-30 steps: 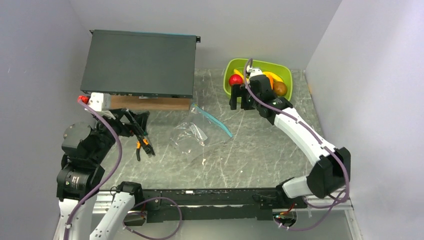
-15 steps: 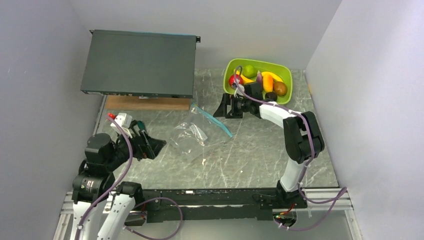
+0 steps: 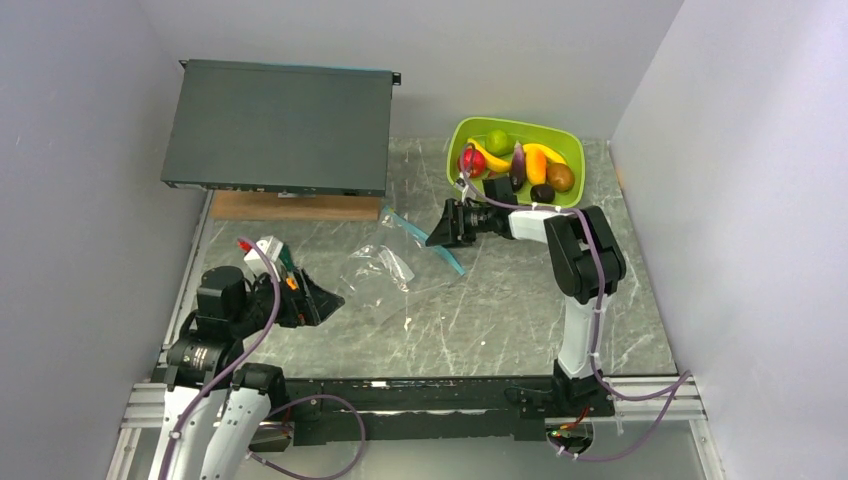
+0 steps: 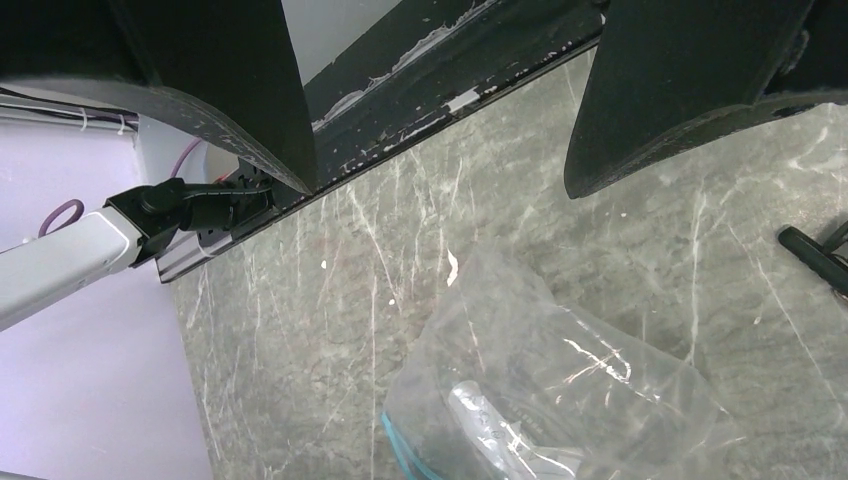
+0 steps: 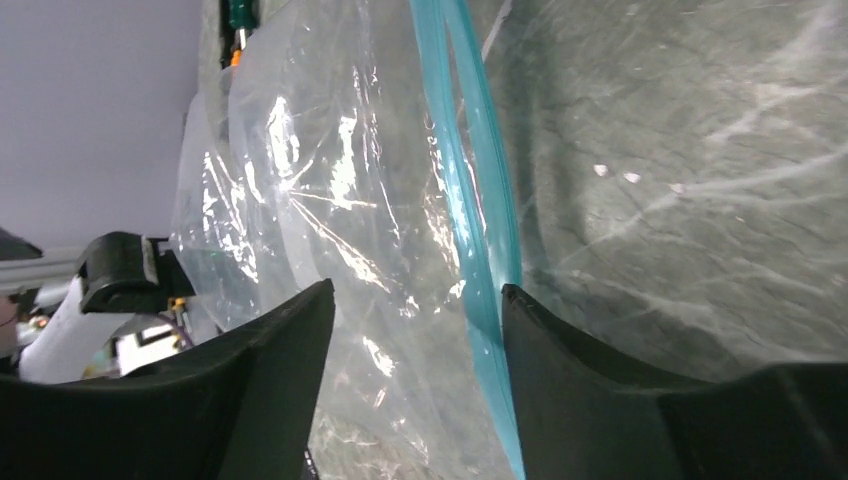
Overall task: Place the food in the zip-top bag and seal the zipper
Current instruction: Pick up the zipper food storage bag at the center of the board.
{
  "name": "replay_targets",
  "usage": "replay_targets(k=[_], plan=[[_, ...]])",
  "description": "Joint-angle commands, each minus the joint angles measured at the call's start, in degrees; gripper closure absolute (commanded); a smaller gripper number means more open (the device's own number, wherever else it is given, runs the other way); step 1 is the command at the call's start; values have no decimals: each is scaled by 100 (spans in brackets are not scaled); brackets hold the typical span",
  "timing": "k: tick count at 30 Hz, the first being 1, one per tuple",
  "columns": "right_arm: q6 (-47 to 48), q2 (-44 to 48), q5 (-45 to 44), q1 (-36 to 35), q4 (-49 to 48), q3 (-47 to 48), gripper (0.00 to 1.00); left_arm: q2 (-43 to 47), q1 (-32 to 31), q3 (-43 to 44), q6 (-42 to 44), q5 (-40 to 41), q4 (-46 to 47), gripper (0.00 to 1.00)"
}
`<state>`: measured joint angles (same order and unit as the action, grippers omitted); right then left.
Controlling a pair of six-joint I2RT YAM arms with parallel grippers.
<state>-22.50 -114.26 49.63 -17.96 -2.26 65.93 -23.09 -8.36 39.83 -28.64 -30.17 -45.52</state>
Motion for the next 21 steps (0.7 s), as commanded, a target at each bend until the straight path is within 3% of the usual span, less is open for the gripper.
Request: replay_targets(k=[1,8,21], plan=[[-401,-79,900,1,-1064,8,40,-88,-22,44,-98,-40,-52,1],[-1906,-324,1419,-59,-3014,-398,49,134,-22,-164,-449,-198,138,1],[-2768,-857,1361,-570,-4025,-429,47,111,-25,-37,-404,-300,126,1]])
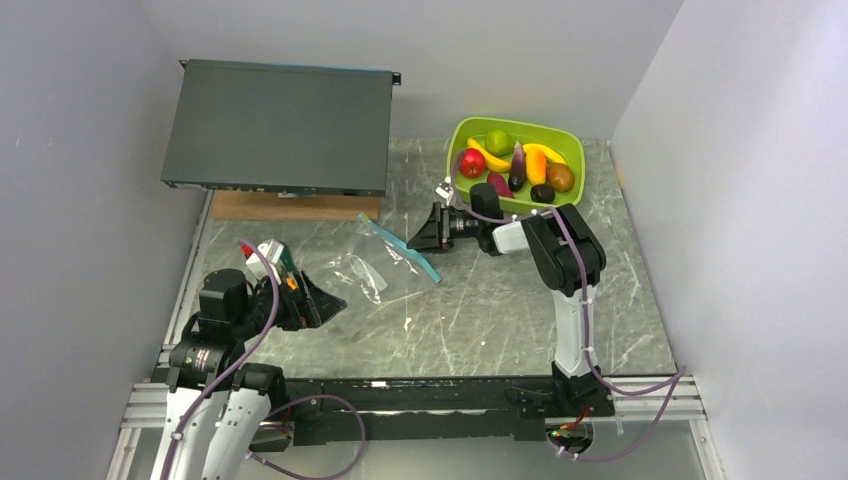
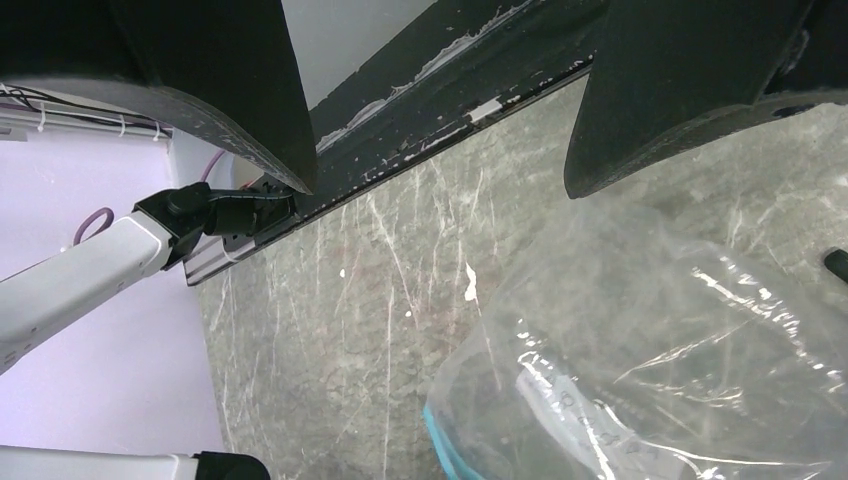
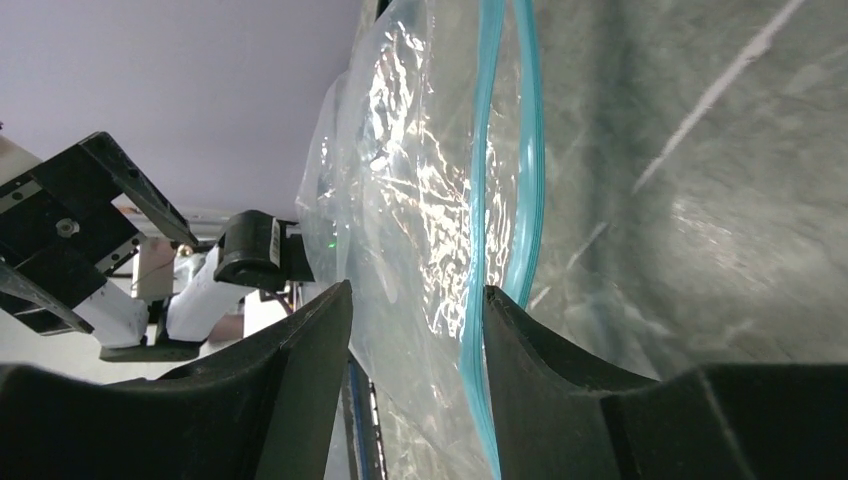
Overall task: Place the food in the zip-top bag and seal the zipper
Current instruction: Pick up the zipper food storage bag at the center of the board.
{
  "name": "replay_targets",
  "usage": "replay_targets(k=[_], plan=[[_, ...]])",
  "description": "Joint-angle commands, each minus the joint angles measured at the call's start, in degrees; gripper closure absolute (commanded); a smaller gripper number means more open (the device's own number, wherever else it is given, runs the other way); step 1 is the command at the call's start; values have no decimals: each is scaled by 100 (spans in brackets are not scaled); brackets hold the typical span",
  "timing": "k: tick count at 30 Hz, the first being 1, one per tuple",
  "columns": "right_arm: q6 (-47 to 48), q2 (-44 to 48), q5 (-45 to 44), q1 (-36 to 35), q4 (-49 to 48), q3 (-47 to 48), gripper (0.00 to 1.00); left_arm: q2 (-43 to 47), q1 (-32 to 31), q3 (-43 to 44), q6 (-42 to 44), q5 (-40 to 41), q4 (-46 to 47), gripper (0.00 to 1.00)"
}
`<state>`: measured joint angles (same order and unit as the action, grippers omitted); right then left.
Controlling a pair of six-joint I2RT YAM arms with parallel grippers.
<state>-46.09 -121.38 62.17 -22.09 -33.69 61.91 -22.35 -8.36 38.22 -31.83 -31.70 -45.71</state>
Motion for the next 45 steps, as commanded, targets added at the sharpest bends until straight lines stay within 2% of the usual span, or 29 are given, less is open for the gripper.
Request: replay_targets(k=[1,6,11,14,15,16,17,19,21,23,27,29,33,37,42,45], plan=[[-590,-241,118,-189,-1093,-28,47,53,-25,125,-98,-151,158,1],[-1565,-618,100,-342,-2421,-140,49,55,-25,171,-68,-235,90,1],[-1689,-773,-22,-568,-2450,-57,51,65,-25,233,-46,-210,33,1],[-1571,-771,-157,-722,-2265,-45,57,53,-22,280,-47,-324,42,1],[-1522,-783,-180,-775,-2182,-12,61,67,-23,290,-37,-316,37,1],[-1587,-803,-221,-813,-2258,-31,75,80,-25,321,-15,-280,18,1],[-1776,-793,-257,-815,-2560,-107,83,81,-25,346,-9,-236,-8,1],[-2212,-666,-264,-828,-3107,-332,91,46,-25,433,-23,-221,-59,1],[-2248,-289,-246,-814,-3041,-537,100,-26,-25,542,-38,-289,-80,1],[-1586,234,-364,-780,-2387,-788,100,-65,-25,619,-43,-316,-63,1],[530,1415,-1110,-806,574,-848,100,-277,-24,563,-121,-366,16,1],[1131,1997,-1618,-860,1472,-918,100,-471,-61,421,-118,-516,82,0],[1843,3074,-2589,-969,2639,-1138,100,-834,-331,453,-28,-38,3,4],[2471,4060,-3601,-1084,3760,-1001,100,-1259,-793,609,-377,62,377,10],[3123,4985,-4568,-1161,5213,-372,100,-1588,-1834,687,-1159,657,1040,11],[3278,5432,-4796,-1284,5736,-107,100,-1743,-2562,740,-1588,1047,1398,12]])
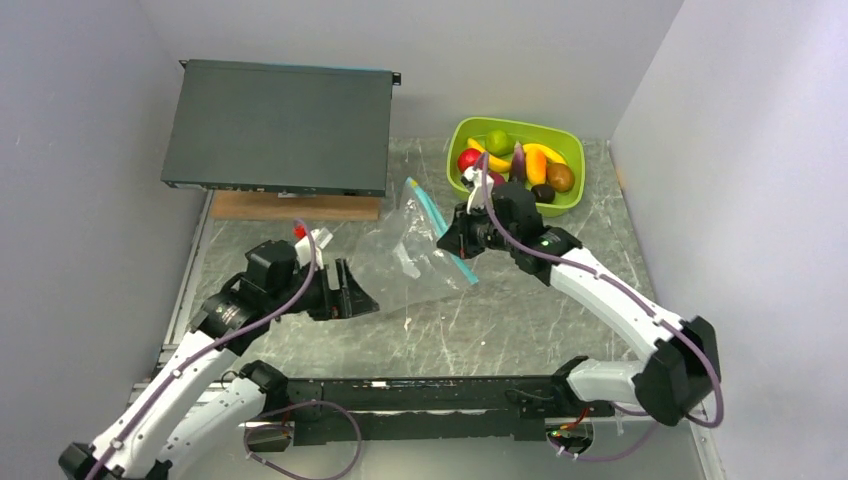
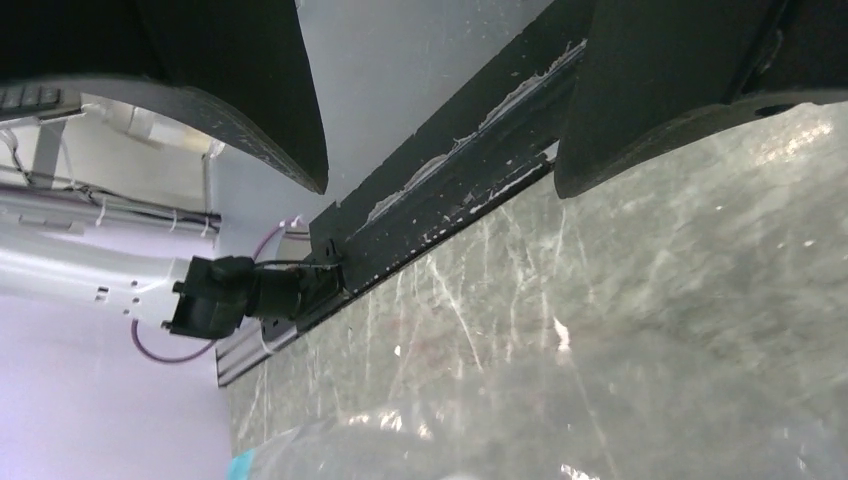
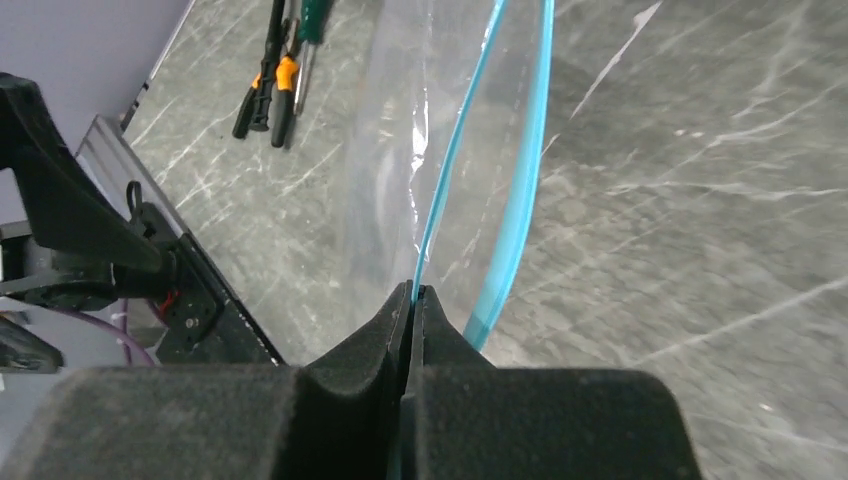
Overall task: Place the food in the zip-top bag and seal the zipper
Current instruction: Pick up the zipper food storage bag at the center of the board, then open the zipper of the food storage bag at the center of the board.
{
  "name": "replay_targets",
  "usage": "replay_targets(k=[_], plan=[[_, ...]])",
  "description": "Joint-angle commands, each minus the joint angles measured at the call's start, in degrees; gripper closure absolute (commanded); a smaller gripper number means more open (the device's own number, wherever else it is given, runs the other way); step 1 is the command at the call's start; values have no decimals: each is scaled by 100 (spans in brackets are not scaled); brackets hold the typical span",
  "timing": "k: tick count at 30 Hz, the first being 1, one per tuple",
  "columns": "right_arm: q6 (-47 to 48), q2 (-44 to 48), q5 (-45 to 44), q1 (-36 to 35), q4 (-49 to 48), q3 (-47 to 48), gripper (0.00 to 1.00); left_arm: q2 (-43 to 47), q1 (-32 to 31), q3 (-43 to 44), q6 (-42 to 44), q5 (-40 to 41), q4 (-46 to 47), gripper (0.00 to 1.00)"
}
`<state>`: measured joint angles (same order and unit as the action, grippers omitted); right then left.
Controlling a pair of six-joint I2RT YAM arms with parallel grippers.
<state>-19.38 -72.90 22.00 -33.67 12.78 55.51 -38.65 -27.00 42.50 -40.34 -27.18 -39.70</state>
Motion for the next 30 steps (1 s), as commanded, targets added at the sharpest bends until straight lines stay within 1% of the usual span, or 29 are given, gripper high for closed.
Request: replay_targets(k=[1,4,8,12,16,20,24,27,30], plan=[[610,709,-778,-175,1172,571,100,-192,-893,357,-848,687,896,13],[498,954,-759,-449,1200,563,100,-458,-1400,651,-1042,1046,978,16],[101,1133,-632,-948,499,133,100,-633,-1850,1103,-1201,1772,731,18],[-380,1103,-812,-1583,-424,-395,100,-501,-1898,1127,-1510,2114,639,21],[-650,934,-1099,-2120,-1221,-763,100,-259,-1898,744,-1944,2275,791,29],[-777,678,-1254,-2470,-1626,-828,100,-34,-1909,431,-2031,2518,795,41],[-886,452,-1267,-2719,-1852,-744,100,128,-1935,361,-2030,2779,565,47],[-947,281,-1475,-2897,-1950,-650,100,231,-1938,264,-2164,3024,505,52],[-996,178,-1731,-3050,-2042,-587,100,279,-1937,196,-2432,3171,431,55]])
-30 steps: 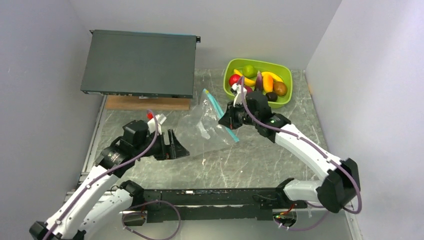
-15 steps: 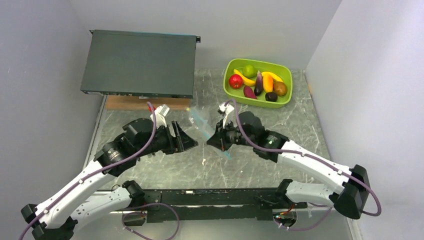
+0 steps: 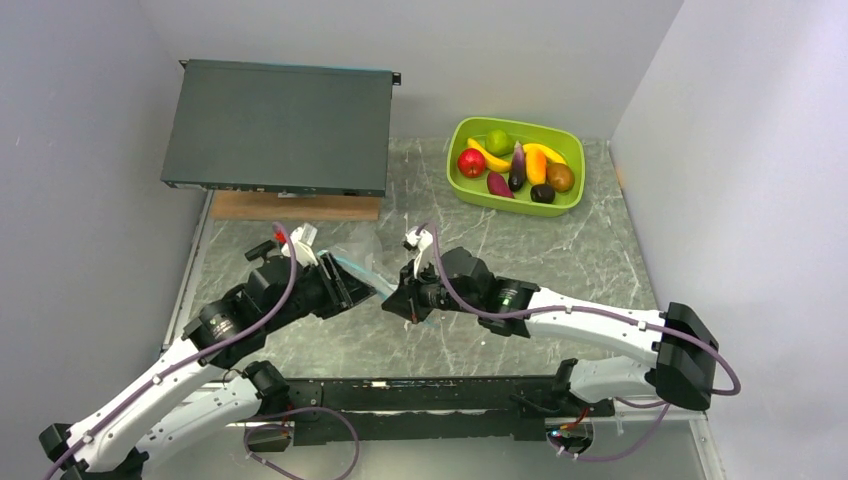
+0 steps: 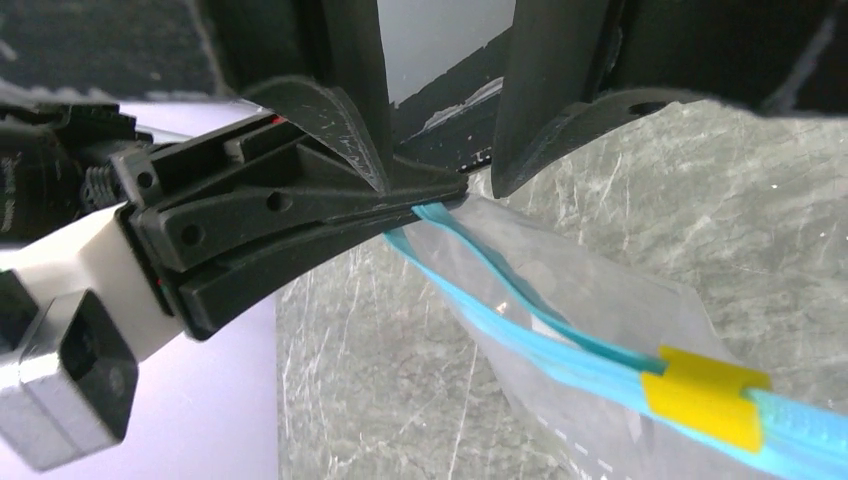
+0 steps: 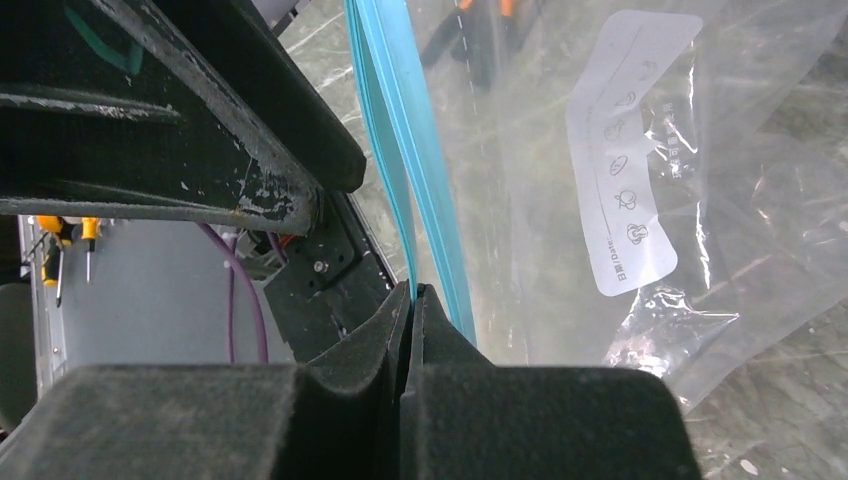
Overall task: Place the food in the zip-top bag and seal the zipper
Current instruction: Open the zipper of the food storage bag at the center of the board.
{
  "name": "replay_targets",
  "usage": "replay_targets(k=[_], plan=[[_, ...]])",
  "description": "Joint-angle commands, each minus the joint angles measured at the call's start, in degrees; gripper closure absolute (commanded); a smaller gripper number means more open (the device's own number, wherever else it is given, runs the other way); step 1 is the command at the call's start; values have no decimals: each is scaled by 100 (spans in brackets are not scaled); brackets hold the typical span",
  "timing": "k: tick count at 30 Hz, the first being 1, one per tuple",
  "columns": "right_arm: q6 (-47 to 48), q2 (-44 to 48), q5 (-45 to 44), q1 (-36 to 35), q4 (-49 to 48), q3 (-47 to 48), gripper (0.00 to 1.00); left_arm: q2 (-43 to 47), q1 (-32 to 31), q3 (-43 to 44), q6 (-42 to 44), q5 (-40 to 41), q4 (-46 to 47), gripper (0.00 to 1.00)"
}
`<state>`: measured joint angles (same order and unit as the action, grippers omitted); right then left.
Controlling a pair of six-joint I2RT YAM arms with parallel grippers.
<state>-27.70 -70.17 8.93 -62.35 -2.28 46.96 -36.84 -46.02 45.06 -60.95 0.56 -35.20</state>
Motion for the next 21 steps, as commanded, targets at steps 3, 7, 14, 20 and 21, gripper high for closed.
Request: replay_targets(k=[3,7,14,20,21], plan=[[-133,-151,-736,-343,-582,323,100,172,-31,-116,-527,496,0,52],[-48,-179,-1241,-533,-535,401,100,141,-34,-79,-609,629,-231,57],[52,-418,-1649,-811,-464,637,100,227,-37,-316,-907,823,-152,62],[127,-628,-1848,-1025,-461,788,100,372,-33,-357,-811,874,-98,50],[132,-655,-1860,-1045,-455,803,100,423,-36,-384,-812,887,-78,49]])
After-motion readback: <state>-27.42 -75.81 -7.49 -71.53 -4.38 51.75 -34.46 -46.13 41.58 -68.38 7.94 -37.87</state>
